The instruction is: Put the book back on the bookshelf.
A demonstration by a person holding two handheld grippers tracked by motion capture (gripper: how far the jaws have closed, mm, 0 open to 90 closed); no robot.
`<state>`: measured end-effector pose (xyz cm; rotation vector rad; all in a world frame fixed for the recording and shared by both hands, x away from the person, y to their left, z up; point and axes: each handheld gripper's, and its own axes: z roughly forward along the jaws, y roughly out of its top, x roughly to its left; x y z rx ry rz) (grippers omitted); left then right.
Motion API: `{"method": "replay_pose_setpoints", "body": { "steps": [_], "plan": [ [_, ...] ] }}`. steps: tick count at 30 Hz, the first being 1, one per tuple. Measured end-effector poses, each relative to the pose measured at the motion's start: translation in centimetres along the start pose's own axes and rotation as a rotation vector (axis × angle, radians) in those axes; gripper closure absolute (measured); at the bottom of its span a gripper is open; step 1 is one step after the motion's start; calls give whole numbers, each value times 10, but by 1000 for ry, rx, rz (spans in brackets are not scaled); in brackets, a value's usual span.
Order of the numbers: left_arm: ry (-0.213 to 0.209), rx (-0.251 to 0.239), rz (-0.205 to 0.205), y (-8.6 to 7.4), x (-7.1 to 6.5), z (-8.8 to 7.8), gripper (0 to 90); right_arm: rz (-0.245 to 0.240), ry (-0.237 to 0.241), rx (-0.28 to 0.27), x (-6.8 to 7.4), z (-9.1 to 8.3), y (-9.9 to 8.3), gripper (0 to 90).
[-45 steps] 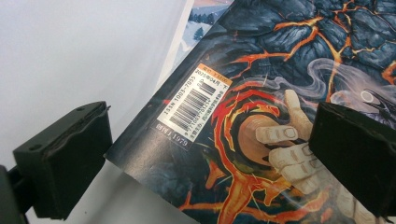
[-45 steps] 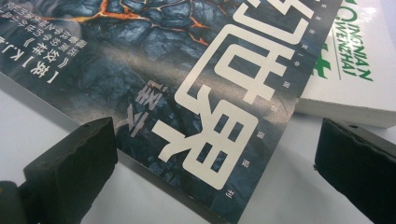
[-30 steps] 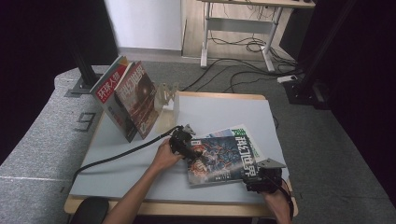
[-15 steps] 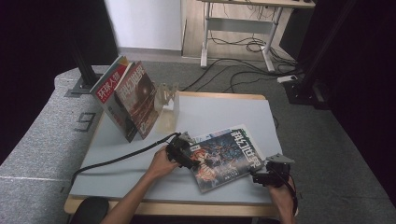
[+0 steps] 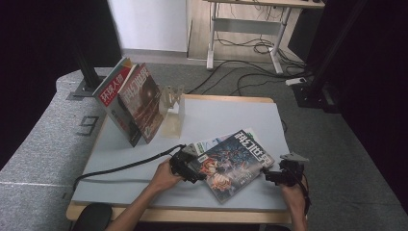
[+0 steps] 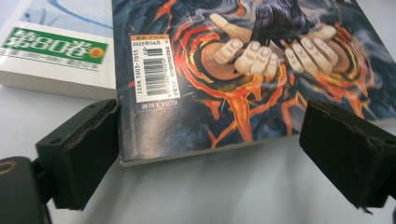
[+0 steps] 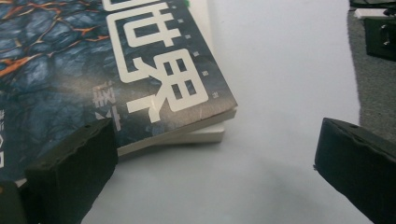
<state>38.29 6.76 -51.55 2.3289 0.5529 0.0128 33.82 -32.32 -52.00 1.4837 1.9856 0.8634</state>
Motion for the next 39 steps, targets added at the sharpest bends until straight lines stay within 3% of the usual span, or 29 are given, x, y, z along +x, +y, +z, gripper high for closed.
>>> {"method": "replay_pose_setpoints", "body": {
  "steps": [13, 16, 20, 23, 27, 34, 36, 39],
  "plan": [
    [-91, -16, 10, -7, -11, 6, 70, 30, -30, 1, -16, 14, 13, 0],
    [-95, -11, 36, -8, -13, 4, 50, 43, -36, 0, -19, 15, 14, 27],
    [-62, -21, 57, -7, -15, -2, 62, 50, -26, -8, -19, 12, 12, 41],
    [2, -32, 100, -5, -16, -9, 147, 61, 1, -26, -17, 6, 12, 41],
    [33, -4, 136, -9, -16, -10, 211, 57, 43, -33, -11, 2, 12, 34],
    [12, -46, 86, -21, -10, -12, 376, 21, 104, -14, 3, 5, 12, 32],
    [-17, -63, 62, -22, -7, -14, 475, 6, 121, -3, 10, 7, 12, 32],
    [-8, -66, 64, -23, -5, -14, 540, 9, 130, -3, 12, 9, 11, 28]
  ]
}}
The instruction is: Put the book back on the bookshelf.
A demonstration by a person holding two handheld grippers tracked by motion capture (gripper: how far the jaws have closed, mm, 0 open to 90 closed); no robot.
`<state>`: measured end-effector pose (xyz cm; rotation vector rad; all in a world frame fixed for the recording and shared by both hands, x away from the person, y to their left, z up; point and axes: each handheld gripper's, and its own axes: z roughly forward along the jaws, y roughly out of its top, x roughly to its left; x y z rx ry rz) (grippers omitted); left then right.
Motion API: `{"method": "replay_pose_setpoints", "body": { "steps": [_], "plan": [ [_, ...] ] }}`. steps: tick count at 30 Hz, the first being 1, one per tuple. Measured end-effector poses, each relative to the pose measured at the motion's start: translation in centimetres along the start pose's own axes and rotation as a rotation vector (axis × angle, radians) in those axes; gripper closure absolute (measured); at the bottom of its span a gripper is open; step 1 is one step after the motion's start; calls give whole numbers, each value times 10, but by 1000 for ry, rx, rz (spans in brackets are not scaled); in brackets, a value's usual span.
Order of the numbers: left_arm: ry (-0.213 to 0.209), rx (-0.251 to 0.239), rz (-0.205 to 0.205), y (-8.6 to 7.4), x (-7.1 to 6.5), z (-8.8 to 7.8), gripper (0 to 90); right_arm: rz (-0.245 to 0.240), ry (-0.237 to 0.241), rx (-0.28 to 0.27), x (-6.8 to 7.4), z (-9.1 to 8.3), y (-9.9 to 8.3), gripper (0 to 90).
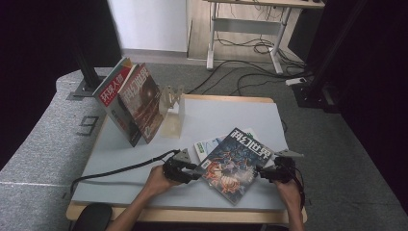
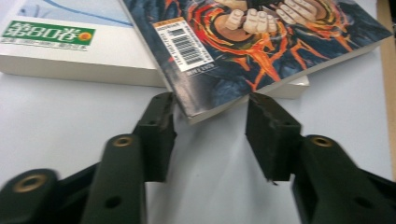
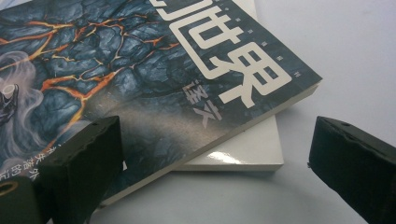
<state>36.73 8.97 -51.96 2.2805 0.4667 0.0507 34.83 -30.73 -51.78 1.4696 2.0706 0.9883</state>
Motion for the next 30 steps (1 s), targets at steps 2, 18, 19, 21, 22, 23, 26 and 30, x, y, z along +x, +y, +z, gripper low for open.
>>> {"method": "replay_pose_setpoints", "body": {
  "steps": [2, 18, 19, 21, 22, 23, 26, 30],
  "plan": [
    [2, -7, 1, -1, 0, 0, 541, 5, 1, -1, 0, 0, -1, 28],
    [-5, -56, -36, -2, -7, 10, 578, 53, 27, -1, -11, -1, -4, 30],
    [2, -54, -27, -1, -8, 10, 577, 56, 29, -1, -12, -1, -4, 30],
    [5, -55, -26, 0, -10, 11, 577, 58, 31, 0, -13, 0, -3, 30],
    [12, -56, -16, 1, -11, 13, 577, 63, 38, 4, -13, 1, -2, 30],
    [12, -56, -16, 1, -11, 13, 577, 63, 38, 4, -13, 1, -2, 30],
    [17, -58, -3, 1, -12, 14, 575, 72, 54, 12, -15, 5, 1, 21],
    [8, -51, -1, 1, -11, 14, 566, 132, 91, 41, -24, 14, 6, 0]
  ]
}}
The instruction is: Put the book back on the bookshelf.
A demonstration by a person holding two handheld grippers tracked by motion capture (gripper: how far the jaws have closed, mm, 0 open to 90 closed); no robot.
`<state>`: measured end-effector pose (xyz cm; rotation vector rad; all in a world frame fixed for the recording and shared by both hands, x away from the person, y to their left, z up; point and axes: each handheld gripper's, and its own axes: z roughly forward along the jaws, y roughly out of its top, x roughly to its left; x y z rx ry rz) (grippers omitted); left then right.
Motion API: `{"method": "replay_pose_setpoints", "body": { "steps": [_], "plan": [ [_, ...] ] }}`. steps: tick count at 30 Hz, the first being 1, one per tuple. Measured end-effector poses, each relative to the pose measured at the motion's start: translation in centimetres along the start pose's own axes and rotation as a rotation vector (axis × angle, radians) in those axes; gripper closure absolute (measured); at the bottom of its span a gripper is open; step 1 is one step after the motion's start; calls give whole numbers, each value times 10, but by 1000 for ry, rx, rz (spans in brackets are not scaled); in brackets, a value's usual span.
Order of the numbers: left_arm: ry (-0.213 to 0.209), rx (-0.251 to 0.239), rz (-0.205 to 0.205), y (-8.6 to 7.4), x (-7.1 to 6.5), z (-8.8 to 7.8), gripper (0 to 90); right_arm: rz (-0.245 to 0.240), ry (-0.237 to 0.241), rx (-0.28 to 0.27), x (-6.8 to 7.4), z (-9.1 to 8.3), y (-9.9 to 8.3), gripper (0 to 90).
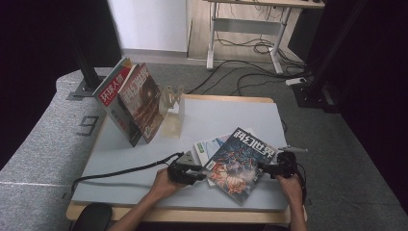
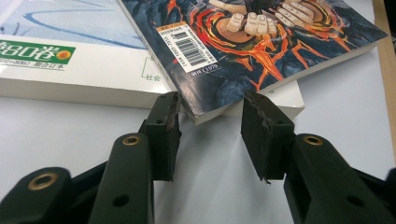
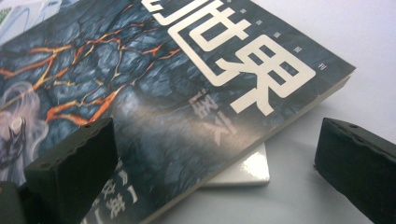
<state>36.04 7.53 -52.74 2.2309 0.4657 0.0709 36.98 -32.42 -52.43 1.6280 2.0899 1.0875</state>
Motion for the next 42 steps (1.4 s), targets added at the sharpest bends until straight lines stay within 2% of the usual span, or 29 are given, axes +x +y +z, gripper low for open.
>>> {"method": "replay_pose_setpoints", "body": {
  "steps": [4, 17, 19, 22, 29, 30, 36, 39, 40, 42],
  "plan": [
    [5, 2, 5, -1, -1, 0, 562, 49, 38, 17, -6, 6, 4, 0],
    [-4, 3, -2, -1, 0, 0, 560, 66, 21, 43, -3, 14, 14, 0],
    [-3, 3, -1, -1, 0, 0, 560, 89, 31, 42, -2, 11, 13, 22],
    [-4, 3, -2, -1, 0, 0, 558, 97, 53, 60, -1, 7, 12, 50],
    [-6, 4, -4, 0, 0, 1, 543, 124, 82, 67, -4, 7, 14, 60],
    [0, 38, 5, 0, -1, 3, 534, 132, 92, 65, -6, 8, 16, 86],
    [24, 48, 33, 1, -5, 4, 530, 151, 108, 36, -10, 12, 23, 139],
    [25, 49, 36, 1, -5, 4, 528, 147, 90, 26, -9, 13, 24, 190],
    [24, 49, 35, 1, -5, 4, 528, 140, 59, 12, -8, 14, 26, 257],
    [23, 48, 35, 1, -5, 4, 527, 153, 51, 3, -8, 14, 26, 291]
  ]
}}
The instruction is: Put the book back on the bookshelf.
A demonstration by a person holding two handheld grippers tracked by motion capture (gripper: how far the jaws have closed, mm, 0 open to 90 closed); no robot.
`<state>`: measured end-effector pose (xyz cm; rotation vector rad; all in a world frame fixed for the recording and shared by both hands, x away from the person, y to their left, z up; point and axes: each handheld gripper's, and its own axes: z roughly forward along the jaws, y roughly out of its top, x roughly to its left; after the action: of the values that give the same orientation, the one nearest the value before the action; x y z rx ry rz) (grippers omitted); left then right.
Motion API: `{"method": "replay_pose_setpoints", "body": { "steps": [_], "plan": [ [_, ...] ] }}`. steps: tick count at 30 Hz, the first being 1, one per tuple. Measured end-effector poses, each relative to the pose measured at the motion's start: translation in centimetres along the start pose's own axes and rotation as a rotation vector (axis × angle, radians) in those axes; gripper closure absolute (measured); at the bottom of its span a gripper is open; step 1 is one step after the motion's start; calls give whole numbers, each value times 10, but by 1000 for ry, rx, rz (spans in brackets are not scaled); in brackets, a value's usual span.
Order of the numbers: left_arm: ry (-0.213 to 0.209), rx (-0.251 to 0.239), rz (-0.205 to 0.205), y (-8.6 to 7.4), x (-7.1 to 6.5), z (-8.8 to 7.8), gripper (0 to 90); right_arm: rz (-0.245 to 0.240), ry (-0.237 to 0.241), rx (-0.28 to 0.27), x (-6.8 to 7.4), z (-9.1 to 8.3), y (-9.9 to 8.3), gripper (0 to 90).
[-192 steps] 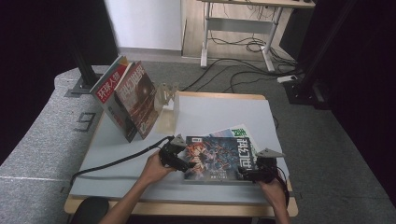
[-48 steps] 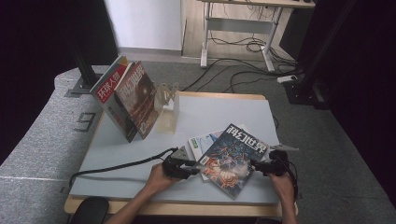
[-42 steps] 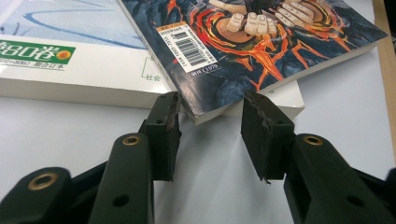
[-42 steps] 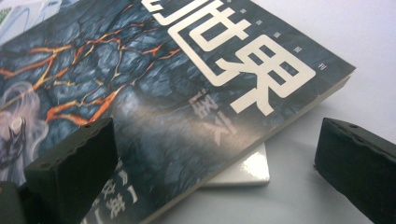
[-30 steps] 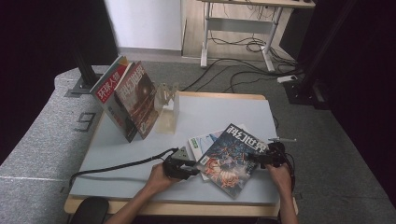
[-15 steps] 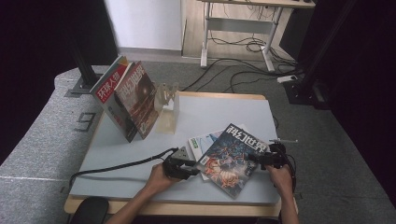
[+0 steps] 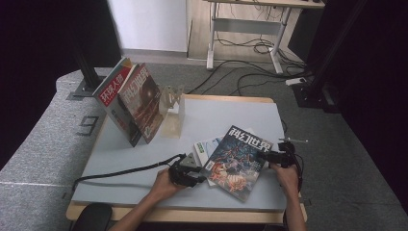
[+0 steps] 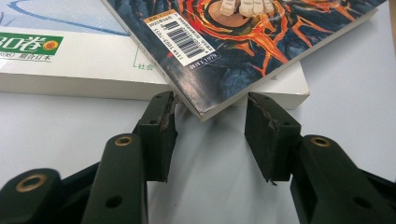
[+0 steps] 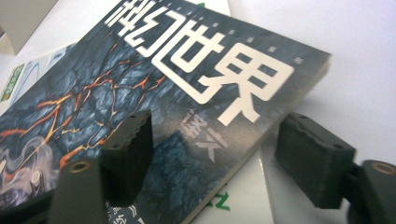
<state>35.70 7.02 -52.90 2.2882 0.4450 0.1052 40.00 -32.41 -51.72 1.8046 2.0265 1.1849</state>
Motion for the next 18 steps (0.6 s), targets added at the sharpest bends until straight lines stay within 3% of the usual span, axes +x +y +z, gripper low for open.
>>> {"method": "replay_pose_setpoints", "body": {
  "steps": [3, 6, 11, 12, 14, 17, 18],
  "plan": [
    [-36, 3, 13, 0, 2, -1, 523, -4, -17, -7, 0, 1, 2, 360],
    [-62, 16, 32, -1, 3, -4, 493, -12, -15, 8, -1, 2, 4, 352],
    [-60, -13, 35, 3, 5, -16, 525, -31, -47, 3, -7, 0, 7, 181],
    [-69, -38, 20, 5, 4, -19, 544, -41, -51, 9, -9, 0, 8, 158],
    [-68, -43, 11, 5, 4, -19, 578, -57, -62, 10, -11, 0, 11, 124],
    [-66, -39, 8, 5, 4, -18, 615, -69, -54, 15, -12, 2, 15, 107],
    [-52, -34, 9, 4, 4, -16, 623, -82, -39, 22, -11, 5, 20, 41]
  ]
}}
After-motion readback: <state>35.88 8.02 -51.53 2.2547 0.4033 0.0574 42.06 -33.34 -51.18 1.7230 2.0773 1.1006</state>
